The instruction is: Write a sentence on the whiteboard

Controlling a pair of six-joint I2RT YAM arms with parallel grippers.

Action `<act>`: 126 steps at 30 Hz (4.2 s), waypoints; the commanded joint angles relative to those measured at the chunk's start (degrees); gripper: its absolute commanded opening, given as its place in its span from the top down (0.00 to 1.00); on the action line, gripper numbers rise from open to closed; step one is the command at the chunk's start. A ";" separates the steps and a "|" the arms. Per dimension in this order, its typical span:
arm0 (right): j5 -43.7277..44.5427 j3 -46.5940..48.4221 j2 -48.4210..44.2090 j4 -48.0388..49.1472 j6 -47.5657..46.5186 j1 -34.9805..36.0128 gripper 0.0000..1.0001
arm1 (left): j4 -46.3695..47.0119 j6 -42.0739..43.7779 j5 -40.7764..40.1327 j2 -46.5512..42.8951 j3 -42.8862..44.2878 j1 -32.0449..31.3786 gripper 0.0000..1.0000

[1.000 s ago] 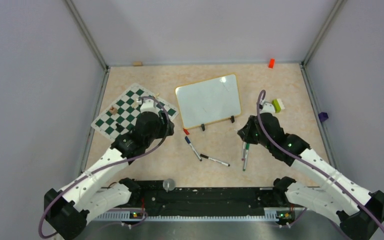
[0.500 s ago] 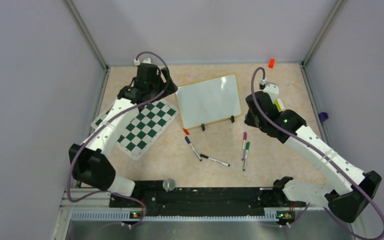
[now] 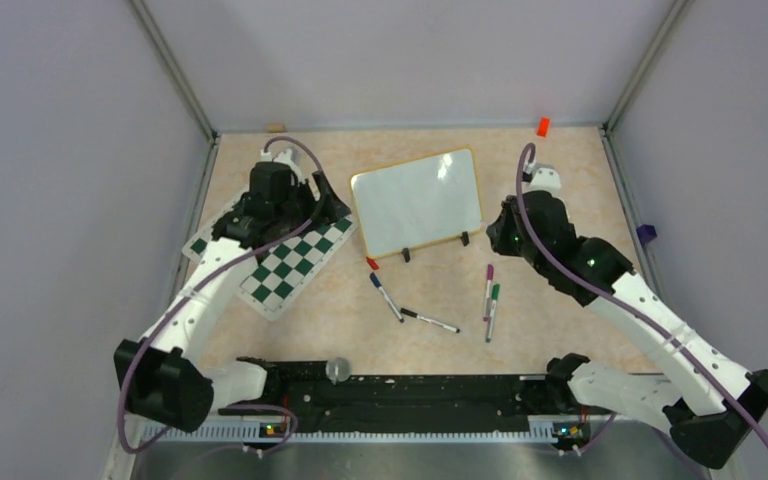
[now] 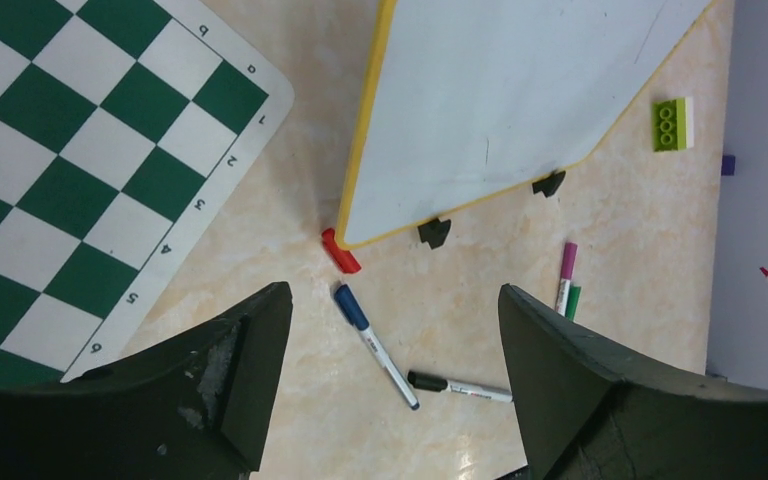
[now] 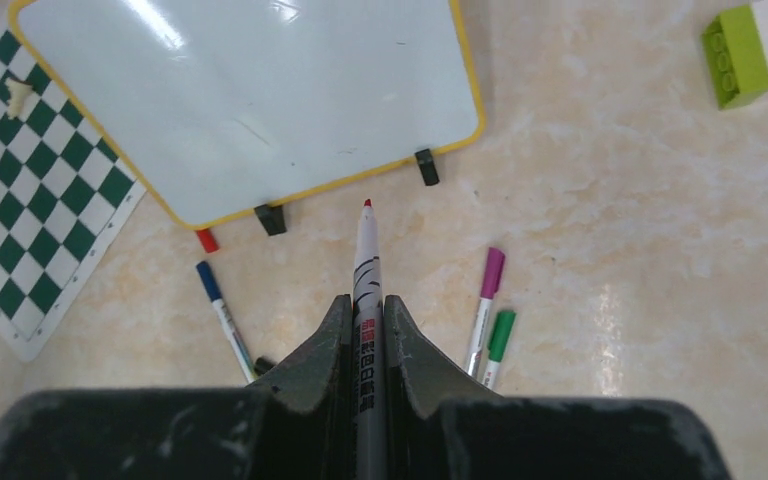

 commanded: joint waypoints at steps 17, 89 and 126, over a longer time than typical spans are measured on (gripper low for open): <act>-15.24 -9.46 -11.78 9.39 -7.88 -0.50 1.00 | 17.07 2.30 9.18 -25.44 -28.16 0.41 0.17; -19.27 -8.15 -4.55 21.48 -16.96 -0.53 1.00 | 79.63 3.68 51.43 31.40 -16.61 14.16 0.01; -19.75 -8.65 -2.80 22.46 -16.56 -0.53 1.00 | 95.64 -7.56 65.34 43.87 -6.04 10.80 0.94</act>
